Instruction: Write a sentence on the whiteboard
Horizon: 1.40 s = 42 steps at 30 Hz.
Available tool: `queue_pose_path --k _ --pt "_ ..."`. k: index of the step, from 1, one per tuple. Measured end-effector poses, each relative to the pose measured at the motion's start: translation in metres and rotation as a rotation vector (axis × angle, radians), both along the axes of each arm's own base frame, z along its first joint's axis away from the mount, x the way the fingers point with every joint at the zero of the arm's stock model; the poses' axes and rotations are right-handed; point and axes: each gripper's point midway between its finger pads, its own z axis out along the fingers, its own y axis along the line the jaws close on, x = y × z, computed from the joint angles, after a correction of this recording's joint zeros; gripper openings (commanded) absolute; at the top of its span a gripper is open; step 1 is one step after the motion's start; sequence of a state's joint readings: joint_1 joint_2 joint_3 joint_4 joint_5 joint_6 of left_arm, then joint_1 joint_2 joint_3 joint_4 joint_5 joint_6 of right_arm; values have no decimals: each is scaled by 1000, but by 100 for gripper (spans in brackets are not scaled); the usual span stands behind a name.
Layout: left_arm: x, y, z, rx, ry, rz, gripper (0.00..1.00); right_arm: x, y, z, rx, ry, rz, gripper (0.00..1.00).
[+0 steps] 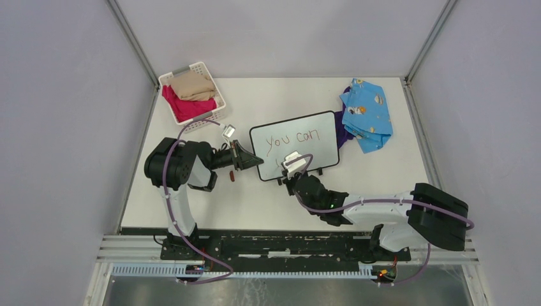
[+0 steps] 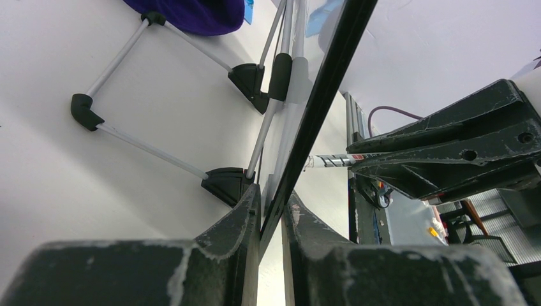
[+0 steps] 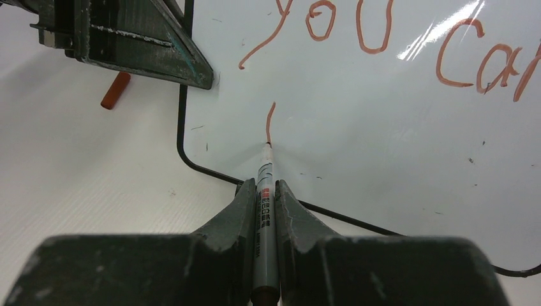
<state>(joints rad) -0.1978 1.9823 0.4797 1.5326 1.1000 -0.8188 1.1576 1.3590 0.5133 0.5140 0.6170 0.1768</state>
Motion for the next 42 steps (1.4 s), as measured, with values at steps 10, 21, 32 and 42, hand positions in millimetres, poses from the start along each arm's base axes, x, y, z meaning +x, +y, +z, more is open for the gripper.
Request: queue_pose_path --k 10,21,32,42 --pt "0 0 0 0 0 0 2 1 8 2 -1 0 22 0" --pt "0 0 0 0 0 0 2 -3 13 -4 -8 18 58 0" --pt "0 0 0 1 -1 0 2 -6 8 -10 -25 28 58 0" --pt "0 0 0 1 -1 0 2 -1 -1 -6 -22 30 42 0"
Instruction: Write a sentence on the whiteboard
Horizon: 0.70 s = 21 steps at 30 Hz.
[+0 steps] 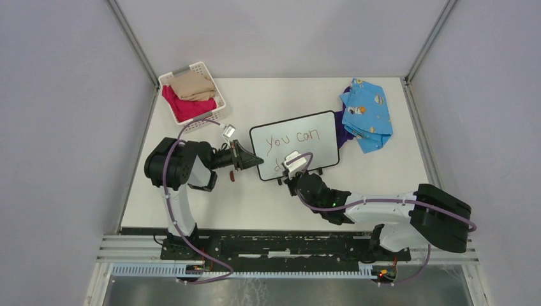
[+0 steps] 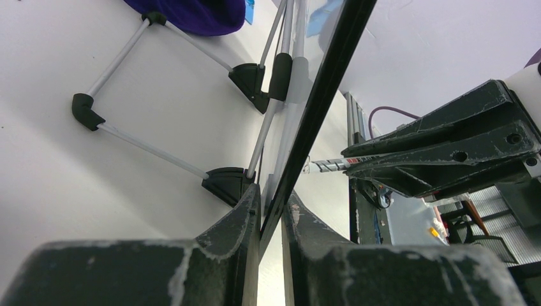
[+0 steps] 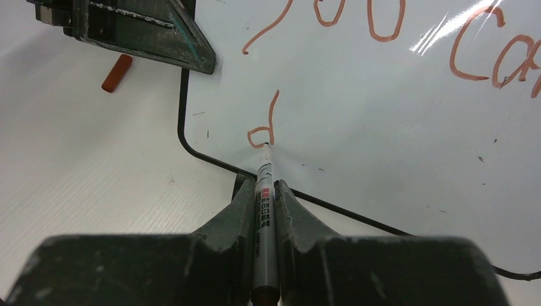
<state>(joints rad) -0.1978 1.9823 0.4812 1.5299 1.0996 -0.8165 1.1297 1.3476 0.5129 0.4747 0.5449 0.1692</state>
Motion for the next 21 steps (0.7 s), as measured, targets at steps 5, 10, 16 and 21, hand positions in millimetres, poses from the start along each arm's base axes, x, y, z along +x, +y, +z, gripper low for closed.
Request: queue_pose_path --k 5,10,16,21 --pt "1 0 0 0 0 1 2 3 -3 3 3 -2 -7 0" --pt "1 0 0 0 -1 0 2 3 -4 5 1 -7 -5 0" --pt "0 0 0 0 -1 -1 2 5 -12 12 21 -20 -13 0" --pt "0 0 0 0 -1 -2 2 6 -15 14 30 -25 -19 0"
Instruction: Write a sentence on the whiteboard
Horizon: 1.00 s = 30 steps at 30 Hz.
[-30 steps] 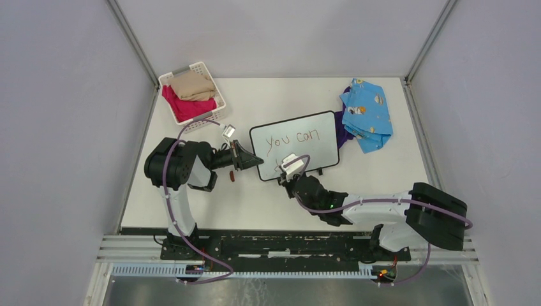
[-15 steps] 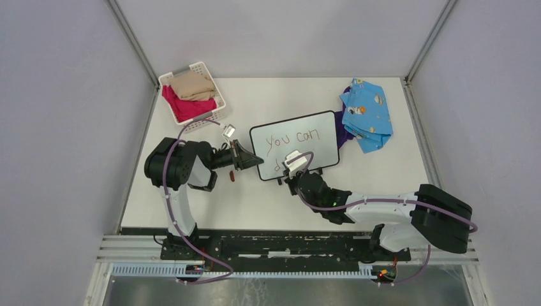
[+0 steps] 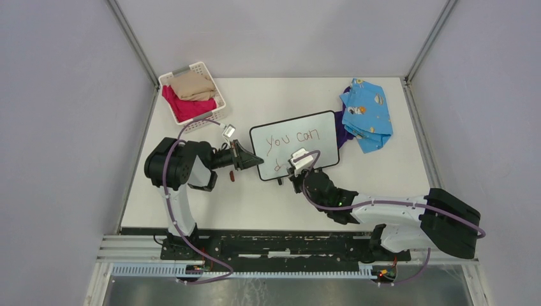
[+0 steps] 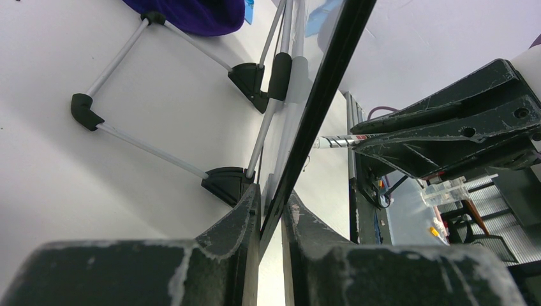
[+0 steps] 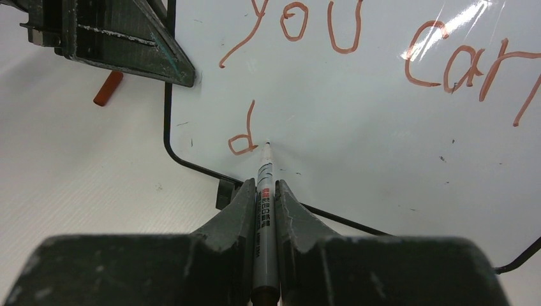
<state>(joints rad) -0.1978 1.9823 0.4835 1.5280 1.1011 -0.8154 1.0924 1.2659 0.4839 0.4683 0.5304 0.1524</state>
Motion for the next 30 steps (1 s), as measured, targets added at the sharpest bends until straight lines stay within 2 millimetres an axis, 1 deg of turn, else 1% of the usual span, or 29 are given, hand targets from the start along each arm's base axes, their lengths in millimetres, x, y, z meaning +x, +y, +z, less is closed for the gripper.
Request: queue_pose_path --k 8,15,21,30 --pt "0 0 0 0 0 0 2 2 0 1 8 -1 1 0" --pt "0 0 0 0 -1 0 2 1 4 -7 -5 15 16 0" --pt "0 0 0 0 0 0 2 0 5 -8 2 21 20 0" --pt "0 0 0 2 -5 0 2 -5 -4 -20 6 38 12 0"
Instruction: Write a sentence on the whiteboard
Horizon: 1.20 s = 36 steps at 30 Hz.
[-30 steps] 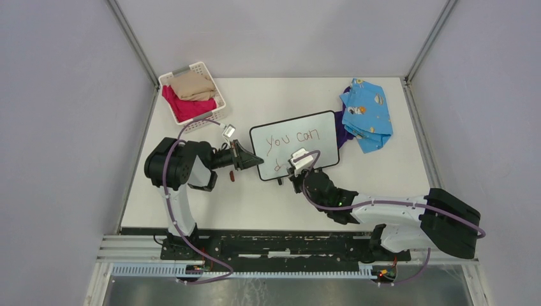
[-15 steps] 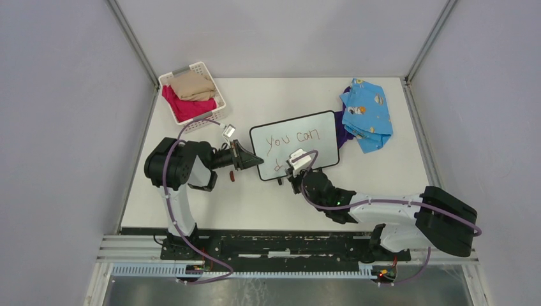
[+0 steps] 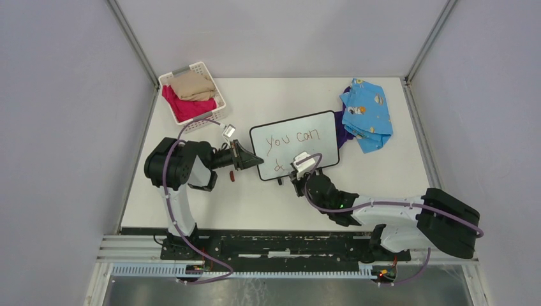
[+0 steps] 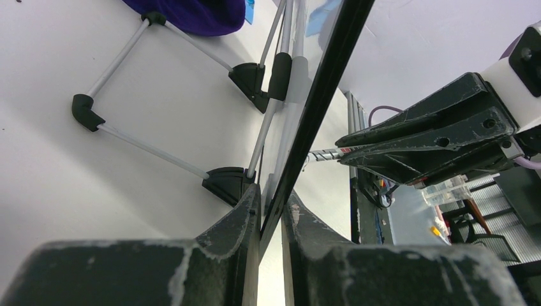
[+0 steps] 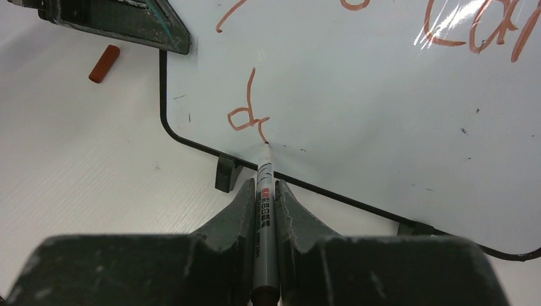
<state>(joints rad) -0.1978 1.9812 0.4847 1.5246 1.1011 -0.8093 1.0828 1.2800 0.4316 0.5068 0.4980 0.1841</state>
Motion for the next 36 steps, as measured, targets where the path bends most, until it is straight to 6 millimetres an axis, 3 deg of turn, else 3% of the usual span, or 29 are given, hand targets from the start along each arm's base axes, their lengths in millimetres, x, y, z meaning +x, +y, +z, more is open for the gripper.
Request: queue_pose_path --k 10,23,36 --pt "0 0 0 1 -3 1 2 6 -10 3 11 -3 -27 0" --pt "1 0 0 4 -15 0 2 14 -5 19 17 -28 -30 0" --pt "1 0 0 5 -18 1 2 12 3 16 18 -15 2 0"
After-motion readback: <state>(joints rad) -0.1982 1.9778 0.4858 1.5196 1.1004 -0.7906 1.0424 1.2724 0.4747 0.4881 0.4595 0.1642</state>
